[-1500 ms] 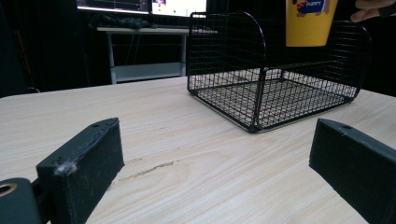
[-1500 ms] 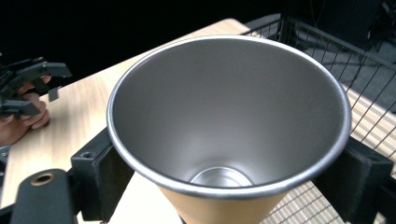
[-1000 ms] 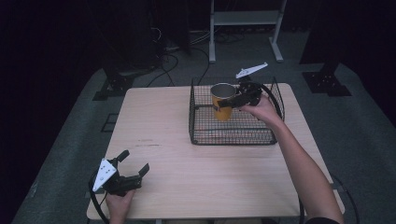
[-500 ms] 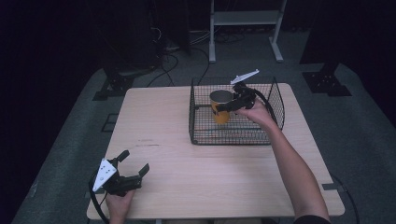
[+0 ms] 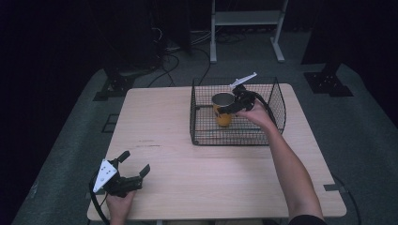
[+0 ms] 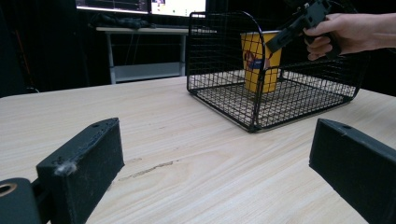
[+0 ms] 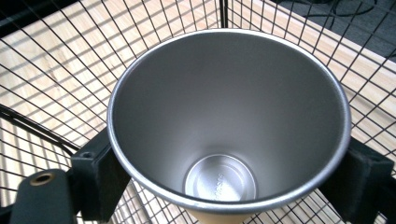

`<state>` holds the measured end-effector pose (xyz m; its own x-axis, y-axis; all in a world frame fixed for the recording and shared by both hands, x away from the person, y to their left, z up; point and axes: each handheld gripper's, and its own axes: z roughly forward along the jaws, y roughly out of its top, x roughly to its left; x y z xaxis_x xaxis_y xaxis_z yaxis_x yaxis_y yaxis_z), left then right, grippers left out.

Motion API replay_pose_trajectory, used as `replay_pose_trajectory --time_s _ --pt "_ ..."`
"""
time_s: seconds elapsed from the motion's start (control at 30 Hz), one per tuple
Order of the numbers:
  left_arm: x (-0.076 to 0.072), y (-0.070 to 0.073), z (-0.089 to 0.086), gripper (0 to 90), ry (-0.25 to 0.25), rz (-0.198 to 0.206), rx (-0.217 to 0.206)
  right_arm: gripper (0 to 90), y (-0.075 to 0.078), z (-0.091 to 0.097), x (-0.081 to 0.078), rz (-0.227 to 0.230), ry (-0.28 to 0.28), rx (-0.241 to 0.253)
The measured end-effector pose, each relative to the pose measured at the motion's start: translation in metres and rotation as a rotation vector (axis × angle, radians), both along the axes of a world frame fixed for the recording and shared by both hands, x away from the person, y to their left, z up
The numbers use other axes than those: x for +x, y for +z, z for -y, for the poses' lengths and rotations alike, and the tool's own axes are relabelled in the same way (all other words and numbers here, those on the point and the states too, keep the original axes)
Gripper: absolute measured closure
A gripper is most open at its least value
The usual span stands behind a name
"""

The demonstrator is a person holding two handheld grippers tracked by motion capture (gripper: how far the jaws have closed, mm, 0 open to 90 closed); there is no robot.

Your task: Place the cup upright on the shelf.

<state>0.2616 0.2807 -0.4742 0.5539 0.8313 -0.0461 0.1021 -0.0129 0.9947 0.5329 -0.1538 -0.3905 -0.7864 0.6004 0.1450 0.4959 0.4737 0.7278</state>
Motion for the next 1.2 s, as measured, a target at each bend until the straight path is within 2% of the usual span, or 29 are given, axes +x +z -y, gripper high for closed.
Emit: replay_pose_trajectory --time_s 0.17,0.4,1.2 --pt "0.0000 0.0000 0.0000 2.3 0.000 -0.001 -0.001 13.3 -0.0035 -0.0016 0.0018 0.008 -0.008 -0.030" --pt "-0.0001 0.0000 -0.0002 2.3 0.001 0.000 -0.002 13.1 -0.0066 -0.0038 0.0040 -0.006 -0.015 -0.056" --pt "0.0000 -0.0001 0.0002 2.3 -0.002 -0.001 0.001 9.8 -0.0043 -0.0029 0.0008 0.009 -0.018 -0.062"
